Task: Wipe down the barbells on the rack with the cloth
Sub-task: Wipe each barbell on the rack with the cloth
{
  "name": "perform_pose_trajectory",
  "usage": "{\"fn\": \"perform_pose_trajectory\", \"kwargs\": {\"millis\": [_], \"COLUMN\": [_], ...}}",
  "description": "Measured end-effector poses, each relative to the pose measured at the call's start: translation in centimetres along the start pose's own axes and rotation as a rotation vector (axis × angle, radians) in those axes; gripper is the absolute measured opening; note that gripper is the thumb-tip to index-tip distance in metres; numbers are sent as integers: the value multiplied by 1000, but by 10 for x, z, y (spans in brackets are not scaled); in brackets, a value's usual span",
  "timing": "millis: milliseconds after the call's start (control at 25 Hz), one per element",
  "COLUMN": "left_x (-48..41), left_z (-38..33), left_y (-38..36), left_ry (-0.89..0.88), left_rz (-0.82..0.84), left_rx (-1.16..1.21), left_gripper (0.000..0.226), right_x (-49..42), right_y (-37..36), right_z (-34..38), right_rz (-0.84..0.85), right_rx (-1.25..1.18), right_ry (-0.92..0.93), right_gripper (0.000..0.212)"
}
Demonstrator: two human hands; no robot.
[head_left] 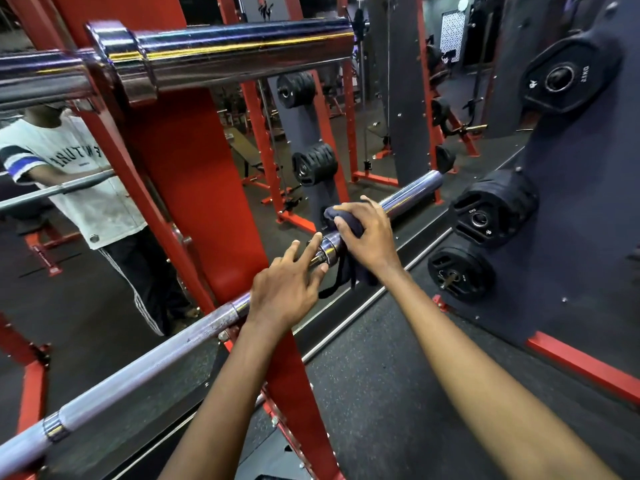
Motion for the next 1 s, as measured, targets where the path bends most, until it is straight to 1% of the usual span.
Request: {"fn": "perform_pose_trajectory", "kwargs": {"millis": [80,160,200,280,360,400,480,560,640,720,800,920,1000], "left_x": [-4,-9,-11,-13,-16,-16,-16,-16,-19,-20,-22,-31,-37], "left_z": [-1,-5,-9,-19,-23,-23,-24,-22,-20,-21,-22,-24,-29], "left_y": [-1,-2,-2,-4,-6,-7,-8,-7,-4,-3,-4,-5,-7], "left_ry": [1,-29,-68,-164,-193,-191,-182,-161,-129,-122,-132,-122,-119], "left_rz": [0,-48,-80,-153,-183,-177,-154,-151,-151,-131,-106,-34,-2], "left_rx": [5,11,-3,-48,-69,-67,-46,-16,23,34,46,129,144], "left_gripper": [60,61,62,64,64,63,62,60,56,54,52,47,44], "right_x": [-26,-38,-36,-21,-1,0,-13,-29,-41,-40,-30,-10,-2], "right_y": [0,-2,-1,-2,-7,-5,11,30,34,30,23,14,11], "right_z": [-21,-34,-32,-19,-11,-14,-31,-56,-73,-73,-58,-30,-24], "right_rz": [51,108,94,61,103,113,42,-27,4,38,42,-2,-37], "right_rx": [110,225,235,172,101,77,94,146,189,201,171,85,61], "right_ry": [-142,-242,-238,-121,-31,-32,-109,-211,-283,-308,-275,-148,-76], "right_gripper": [21,27,27,24,23,23,20,23,33,36,31,21,17]}}
Point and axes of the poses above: each hand's wrist, its own x-axis away from the middle knuckle, its own y-axis out of the back of the hand, z = x × y, the point moved 10 cm from there along -x, towards the middle knuckle, and after that the axes turned 7 degrees about -x, right-handed, at the moved point
